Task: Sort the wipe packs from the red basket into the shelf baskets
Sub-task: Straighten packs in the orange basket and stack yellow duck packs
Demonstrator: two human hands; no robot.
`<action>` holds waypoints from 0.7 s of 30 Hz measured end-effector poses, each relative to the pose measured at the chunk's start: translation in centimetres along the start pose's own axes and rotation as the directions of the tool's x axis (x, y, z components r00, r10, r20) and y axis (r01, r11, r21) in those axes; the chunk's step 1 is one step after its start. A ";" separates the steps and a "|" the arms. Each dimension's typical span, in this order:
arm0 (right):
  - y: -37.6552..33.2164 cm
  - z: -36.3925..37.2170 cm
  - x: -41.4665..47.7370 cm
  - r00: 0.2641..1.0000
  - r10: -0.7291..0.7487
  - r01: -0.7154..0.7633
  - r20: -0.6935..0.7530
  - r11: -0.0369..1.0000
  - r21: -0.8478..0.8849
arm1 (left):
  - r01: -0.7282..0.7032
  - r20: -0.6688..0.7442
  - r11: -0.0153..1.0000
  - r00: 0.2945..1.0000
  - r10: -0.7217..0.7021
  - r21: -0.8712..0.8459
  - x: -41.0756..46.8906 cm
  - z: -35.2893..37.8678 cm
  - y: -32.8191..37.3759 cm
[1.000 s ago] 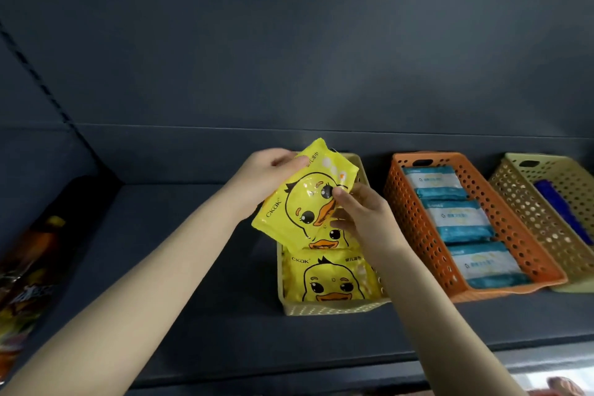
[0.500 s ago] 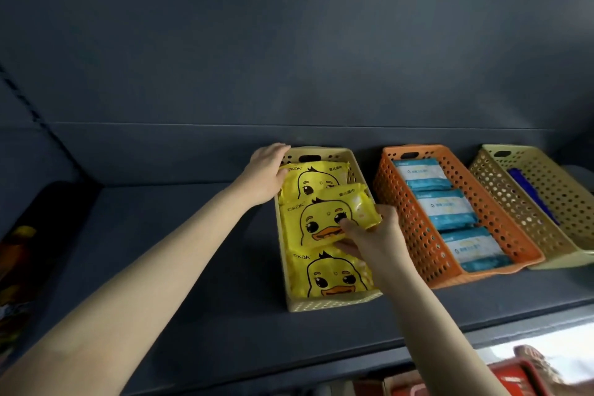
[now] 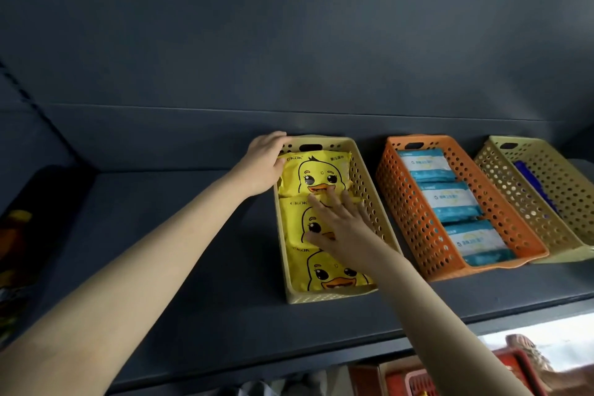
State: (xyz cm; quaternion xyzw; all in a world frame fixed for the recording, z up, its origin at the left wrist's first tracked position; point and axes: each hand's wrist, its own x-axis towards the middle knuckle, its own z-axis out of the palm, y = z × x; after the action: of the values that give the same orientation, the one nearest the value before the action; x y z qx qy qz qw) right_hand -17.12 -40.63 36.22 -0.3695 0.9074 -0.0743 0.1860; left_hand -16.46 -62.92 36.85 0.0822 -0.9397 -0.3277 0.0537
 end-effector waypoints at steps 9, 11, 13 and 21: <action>0.1 -0.4 3.8 0.996 0.011 0.001 0.091 0.992 -0.125 | -0.027 0.005 0.999 1.000 0.027 -0.020 0.1 0.0 -0.5; 0.1 -0.5 3.8 0.994 0.004 0.011 0.113 0.992 -0.130 | -0.023 -0.008 1.000 1.000 0.023 0.003 0.1 0.1 -0.5; 0.6 -0.4 3.3 0.991 -0.019 0.036 0.129 0.990 -0.134 | -0.032 -0.004 0.997 0.999 0.033 0.069 0.1 0.2 -0.2; 1.2 -0.1 2.7 0.994 -0.036 0.046 0.102 0.994 -0.102 | -0.039 0.233 0.934 0.971 -0.048 0.354 0.2 -0.3 0.0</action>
State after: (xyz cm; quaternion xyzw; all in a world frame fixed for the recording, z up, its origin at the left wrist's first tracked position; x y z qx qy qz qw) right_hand -19.71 -41.62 35.19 -0.4006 0.8918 -0.0123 0.2100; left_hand -16.61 -63.16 37.10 0.0529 -0.9828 -0.1597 -0.0758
